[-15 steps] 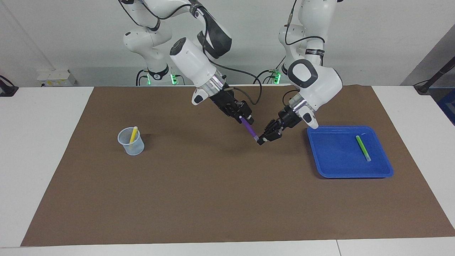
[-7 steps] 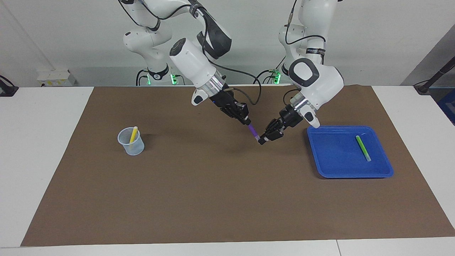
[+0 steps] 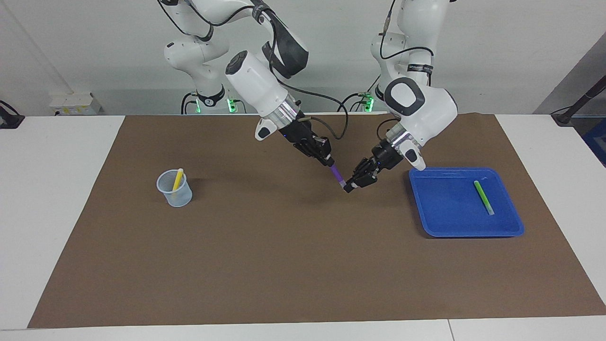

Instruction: Transfer and insert pens with both arms

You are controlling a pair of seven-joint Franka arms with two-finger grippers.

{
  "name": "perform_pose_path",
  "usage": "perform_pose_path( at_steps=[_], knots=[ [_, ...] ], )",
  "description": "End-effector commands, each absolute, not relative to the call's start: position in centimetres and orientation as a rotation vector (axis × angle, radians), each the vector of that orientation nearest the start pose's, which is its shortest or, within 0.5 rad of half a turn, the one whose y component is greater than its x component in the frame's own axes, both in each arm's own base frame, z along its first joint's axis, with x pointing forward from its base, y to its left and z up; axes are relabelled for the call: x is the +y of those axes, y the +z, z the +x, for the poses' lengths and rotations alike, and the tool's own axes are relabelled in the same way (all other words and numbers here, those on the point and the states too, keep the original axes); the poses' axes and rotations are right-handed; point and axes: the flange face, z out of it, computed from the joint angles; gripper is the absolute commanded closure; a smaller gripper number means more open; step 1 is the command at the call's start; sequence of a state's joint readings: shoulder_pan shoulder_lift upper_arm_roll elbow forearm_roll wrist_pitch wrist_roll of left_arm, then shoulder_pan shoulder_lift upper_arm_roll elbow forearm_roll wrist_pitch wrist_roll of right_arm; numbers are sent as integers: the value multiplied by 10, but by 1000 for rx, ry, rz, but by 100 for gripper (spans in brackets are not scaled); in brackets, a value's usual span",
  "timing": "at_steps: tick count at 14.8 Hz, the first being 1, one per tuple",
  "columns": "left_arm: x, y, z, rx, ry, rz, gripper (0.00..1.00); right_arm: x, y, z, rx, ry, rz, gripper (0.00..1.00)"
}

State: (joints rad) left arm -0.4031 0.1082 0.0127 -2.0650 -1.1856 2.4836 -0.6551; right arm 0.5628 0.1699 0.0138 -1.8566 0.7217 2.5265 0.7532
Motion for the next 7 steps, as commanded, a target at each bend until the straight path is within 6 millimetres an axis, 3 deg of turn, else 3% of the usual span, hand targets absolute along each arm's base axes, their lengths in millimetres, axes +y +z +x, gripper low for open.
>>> perform_pose_path(
  at_steps=[1,2,3,5,7],
  knots=[
    [-223,418,543,1230,-214,1899,85,329,479,548,709,13,-2334,100],
    [-223,418,543,1230,-212,1899,45,329,479,548,707,14,-2336,100],
    [-222,419,543,1233,-207,1898,16,329,479,548,704,13,-2337,100],
    [-223,420,543,1233,-197,1896,0,326,478,549,700,12,-2350,100],
    [-225,420,542,1227,-198,1900,0,324,478,550,656,14,-2407,100]
  ],
)
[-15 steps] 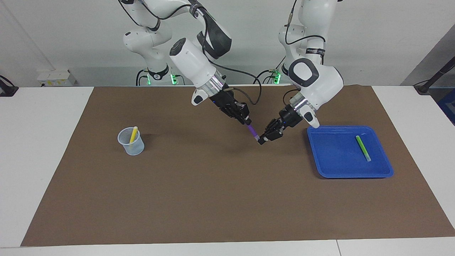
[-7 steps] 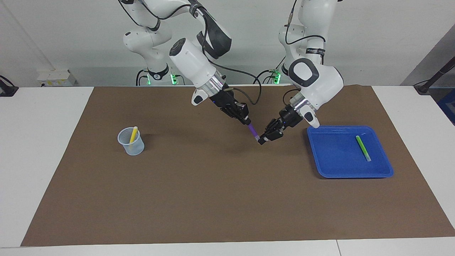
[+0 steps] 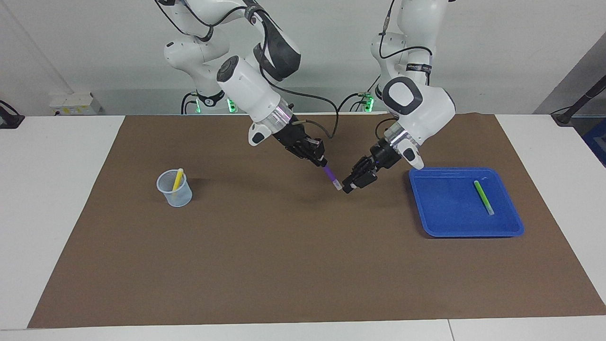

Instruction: Transfer and insert pens with both arms

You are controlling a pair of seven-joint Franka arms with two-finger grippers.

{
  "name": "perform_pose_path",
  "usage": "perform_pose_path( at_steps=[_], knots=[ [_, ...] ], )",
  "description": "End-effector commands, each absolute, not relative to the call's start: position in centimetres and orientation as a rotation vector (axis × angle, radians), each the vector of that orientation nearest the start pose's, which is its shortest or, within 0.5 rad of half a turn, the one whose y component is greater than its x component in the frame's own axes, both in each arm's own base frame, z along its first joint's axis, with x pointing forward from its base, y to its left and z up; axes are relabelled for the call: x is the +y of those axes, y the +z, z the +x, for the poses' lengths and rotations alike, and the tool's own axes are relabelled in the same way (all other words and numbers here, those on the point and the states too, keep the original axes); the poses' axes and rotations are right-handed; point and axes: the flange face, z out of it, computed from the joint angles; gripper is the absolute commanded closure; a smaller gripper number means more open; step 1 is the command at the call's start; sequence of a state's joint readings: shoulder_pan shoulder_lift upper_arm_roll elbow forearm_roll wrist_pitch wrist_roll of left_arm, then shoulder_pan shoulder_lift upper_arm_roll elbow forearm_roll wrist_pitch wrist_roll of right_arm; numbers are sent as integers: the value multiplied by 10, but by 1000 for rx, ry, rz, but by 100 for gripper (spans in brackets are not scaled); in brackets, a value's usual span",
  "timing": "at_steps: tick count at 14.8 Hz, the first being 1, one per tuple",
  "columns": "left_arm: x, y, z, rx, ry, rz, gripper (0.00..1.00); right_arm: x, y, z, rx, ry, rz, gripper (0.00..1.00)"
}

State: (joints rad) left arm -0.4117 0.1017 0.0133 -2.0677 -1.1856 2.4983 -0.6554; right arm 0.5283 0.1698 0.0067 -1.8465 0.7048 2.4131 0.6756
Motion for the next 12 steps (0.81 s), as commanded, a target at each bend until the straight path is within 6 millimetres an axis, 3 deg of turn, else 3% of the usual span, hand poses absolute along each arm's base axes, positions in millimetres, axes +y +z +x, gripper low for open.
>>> perform_pose_path(
  at_steps=[1,3,6,9,12],
  knots=[
    [-225,420,542,1227,-197,1900,0,317,477,551,595,10,-2474,100],
    [-221,420,544,1216,-185,1906,0,299,482,553,440,27,-2629,100],
    [-207,420,549,1199,-163,1919,0,252,489,547,184,94,-2819,100],
    [-183,420,555,1127,-103,2008,0,183,499,543,-163,161,-3021,100],
    [-132,419,566,1028,-91,2216,0,112,520,536,-472,243,-3122,100]
  ],
)
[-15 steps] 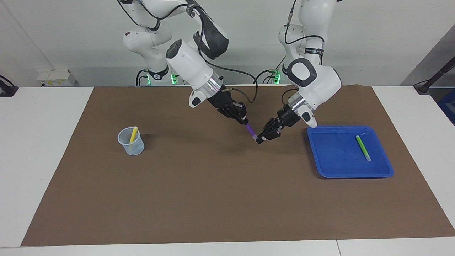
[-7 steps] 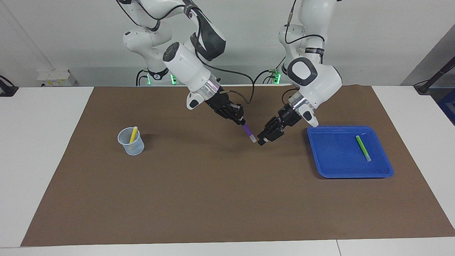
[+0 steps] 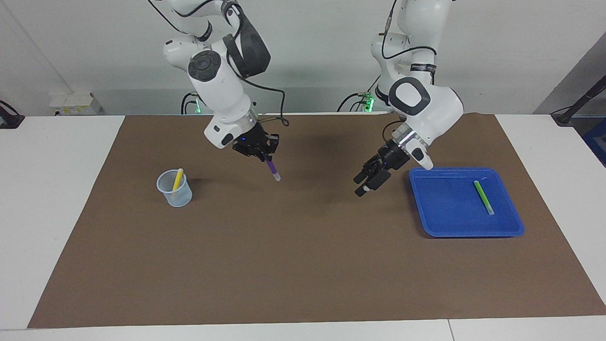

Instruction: Transfer and insert pens with both arms

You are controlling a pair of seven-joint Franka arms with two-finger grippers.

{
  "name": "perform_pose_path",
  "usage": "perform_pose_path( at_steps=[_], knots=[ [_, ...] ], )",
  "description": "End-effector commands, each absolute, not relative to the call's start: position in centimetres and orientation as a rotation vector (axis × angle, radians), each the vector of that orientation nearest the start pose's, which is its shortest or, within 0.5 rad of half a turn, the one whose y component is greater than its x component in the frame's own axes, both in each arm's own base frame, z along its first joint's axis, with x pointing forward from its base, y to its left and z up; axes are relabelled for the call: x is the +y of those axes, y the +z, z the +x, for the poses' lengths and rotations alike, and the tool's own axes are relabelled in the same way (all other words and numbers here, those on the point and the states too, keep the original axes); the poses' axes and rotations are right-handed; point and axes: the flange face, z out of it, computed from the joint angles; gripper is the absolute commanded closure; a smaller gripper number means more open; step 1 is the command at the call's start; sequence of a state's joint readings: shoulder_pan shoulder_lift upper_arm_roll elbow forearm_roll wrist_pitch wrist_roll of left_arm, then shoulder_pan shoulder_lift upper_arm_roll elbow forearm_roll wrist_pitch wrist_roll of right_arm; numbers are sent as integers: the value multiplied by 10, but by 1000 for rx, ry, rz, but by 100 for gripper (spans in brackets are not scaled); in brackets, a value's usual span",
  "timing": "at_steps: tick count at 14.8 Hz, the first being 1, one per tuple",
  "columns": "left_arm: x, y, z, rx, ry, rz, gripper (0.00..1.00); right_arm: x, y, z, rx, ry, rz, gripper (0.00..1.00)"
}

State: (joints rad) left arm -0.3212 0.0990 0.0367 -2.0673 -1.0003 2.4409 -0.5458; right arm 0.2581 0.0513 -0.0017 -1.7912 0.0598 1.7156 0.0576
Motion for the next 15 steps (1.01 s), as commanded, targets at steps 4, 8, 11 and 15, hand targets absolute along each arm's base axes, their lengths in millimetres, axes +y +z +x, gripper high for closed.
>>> perform_pose_path(
  at_steps=[4,8,11,15],
  knots=[
    [-78,418,570,798,-43,2472,0,43,516,540,-740,278,-3208,100],
    [-34,414,567,564,-4,2695,0,-4,481,537,-869,113,-3191,100],
    [1,411,565,404,28,2831,0,-5,459,535,-896,58,-3188,100],
    [41,414,567,196,61,2951,0,-20,439,533,-858,49,-3189,100]
  ],
)
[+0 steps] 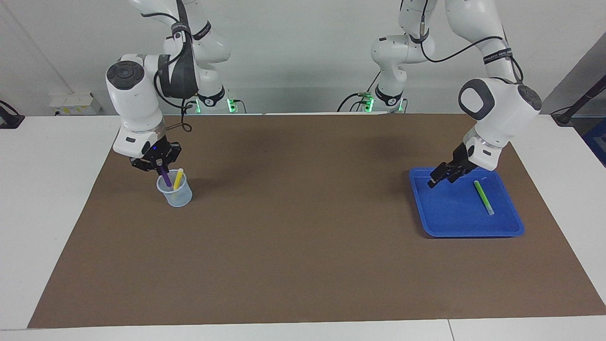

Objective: Transfer and insert pens with both arms
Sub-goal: 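Drop the purple pen into the cup while the left gripper grasps the green pen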

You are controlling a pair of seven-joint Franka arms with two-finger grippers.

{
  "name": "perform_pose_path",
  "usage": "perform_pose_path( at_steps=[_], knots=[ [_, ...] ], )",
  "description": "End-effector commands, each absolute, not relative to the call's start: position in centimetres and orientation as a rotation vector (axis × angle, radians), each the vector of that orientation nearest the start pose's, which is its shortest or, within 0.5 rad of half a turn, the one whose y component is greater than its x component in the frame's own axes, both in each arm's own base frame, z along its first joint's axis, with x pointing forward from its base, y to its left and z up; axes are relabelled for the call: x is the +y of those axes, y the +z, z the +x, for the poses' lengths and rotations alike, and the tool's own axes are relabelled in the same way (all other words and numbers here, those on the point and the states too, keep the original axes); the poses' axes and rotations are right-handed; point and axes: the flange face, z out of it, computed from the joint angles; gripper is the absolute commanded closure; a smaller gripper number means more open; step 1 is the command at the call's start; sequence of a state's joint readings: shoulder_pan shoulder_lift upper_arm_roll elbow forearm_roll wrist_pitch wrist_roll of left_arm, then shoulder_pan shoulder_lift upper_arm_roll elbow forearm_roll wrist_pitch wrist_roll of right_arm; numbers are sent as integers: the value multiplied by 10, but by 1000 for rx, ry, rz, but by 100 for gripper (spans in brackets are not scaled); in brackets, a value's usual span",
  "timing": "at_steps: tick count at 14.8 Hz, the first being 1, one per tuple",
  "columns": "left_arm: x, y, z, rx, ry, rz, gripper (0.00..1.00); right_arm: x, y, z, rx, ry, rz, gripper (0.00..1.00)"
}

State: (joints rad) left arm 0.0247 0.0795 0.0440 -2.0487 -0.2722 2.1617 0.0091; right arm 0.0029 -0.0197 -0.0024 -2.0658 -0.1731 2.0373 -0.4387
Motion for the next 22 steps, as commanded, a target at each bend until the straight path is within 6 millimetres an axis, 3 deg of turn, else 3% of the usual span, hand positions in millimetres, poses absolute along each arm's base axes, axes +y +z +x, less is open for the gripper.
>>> perform_pose_path(
  at_steps=[1,5,7,11,16,18,20,21,22],
  knots=[
    [50,412,568,-173,-73,-3297,0,-31,437,532,-803,55,-3187,100],
    [83,402,575,-24,-81,-3247,0,-50,423,533,-777,53,-3114,100],
    [98,397,581,57,-91,-3226,0,-50,415,533,-769,49,-3109,100],
    [123,373,588,66,-102,-3217,0,-52,405,529,-622,34,-3033,100],
    [150,342,599,99,-147,-3194,0,-60,399,527,-600,42,-3034,100],
    [162,339,605,92,-159,-3189,0,-59,398,526,-604,53,-3030,56],
    [167,335,612,90,-164,-3186,0,-65,397,524,-593,55,-3032,31],
    [168,333,614,93,-164,-3186,0,-67,397,524,-586,50,-3034,10],
    [169,331,616,90,-164,-3185,0,-67,397,524,-586,50,-3034,1]
  ],
)
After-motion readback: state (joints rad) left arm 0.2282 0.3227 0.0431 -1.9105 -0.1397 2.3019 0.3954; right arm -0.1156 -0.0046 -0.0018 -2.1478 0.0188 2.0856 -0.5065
